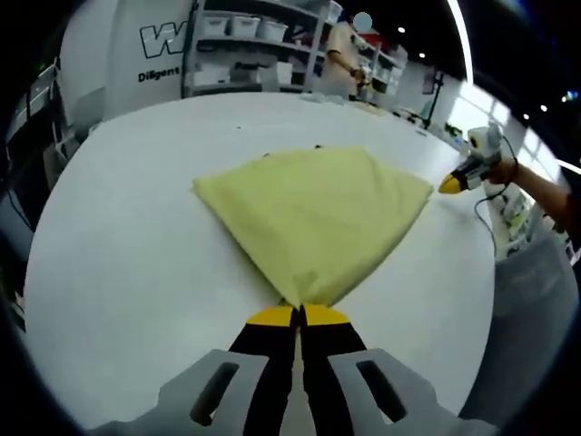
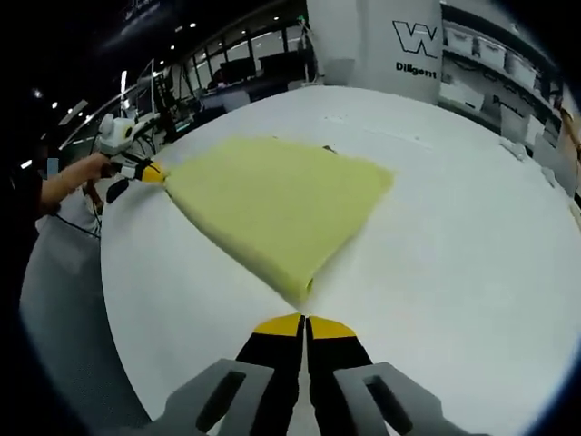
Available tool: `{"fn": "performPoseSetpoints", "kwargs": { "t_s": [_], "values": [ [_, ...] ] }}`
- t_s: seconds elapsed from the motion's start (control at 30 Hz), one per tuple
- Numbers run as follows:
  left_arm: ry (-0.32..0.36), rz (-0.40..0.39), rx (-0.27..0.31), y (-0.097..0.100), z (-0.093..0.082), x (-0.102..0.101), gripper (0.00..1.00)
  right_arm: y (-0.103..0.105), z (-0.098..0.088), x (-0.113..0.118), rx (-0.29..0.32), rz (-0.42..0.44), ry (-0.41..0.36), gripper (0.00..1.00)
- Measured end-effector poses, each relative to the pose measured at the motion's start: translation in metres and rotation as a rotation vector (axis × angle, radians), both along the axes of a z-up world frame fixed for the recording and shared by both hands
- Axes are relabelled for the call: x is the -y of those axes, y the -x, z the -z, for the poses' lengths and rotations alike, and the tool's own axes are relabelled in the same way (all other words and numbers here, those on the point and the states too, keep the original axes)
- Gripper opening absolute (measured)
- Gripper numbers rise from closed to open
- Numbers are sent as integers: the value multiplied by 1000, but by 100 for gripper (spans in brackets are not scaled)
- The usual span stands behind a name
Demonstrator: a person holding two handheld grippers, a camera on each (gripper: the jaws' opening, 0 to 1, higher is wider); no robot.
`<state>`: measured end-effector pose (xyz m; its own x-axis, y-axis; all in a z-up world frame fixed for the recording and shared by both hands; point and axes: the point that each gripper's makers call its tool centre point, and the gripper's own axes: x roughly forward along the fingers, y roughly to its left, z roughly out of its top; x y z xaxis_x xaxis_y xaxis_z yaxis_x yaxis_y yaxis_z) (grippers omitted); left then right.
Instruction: Fold the garment on the visible template until the final outline fits inside the template.
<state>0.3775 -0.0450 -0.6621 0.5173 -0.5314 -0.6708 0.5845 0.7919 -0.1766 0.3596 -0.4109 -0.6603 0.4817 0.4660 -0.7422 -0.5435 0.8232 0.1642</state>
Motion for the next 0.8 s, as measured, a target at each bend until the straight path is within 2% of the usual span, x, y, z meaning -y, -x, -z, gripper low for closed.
{"fn": "performPoseSetpoints", "kwargs": {
  "t_s": [0.1, 0.17, 0.23, 0.43, 0.53, 0.8],
  "values": [
    [0, -2, -1, 0, 1, 0, 0, 0, -3, -7, 21, -29, -19, 1],
    [1, -3, -4, 0, 1, 0, 0, 1, -3, -14, 2, -32, -52, 13],
    [1, -4, -5, 0, 1, 0, 0, -1, -4, -18, 11, -36, -62, 17],
    [-1, -8, -7, 0, 1, 0, 0, -7, 2, -26, 11, -52, -72, 9],
    [-6, -11, -5, -1, 0, -2, 0, -9, 2, -26, 21, -57, -63, 0],
    [-20, 1, -4, -1, -1, -2, 0, -7, -1, -24, 36, -85, -45, 0]
  ]
}}
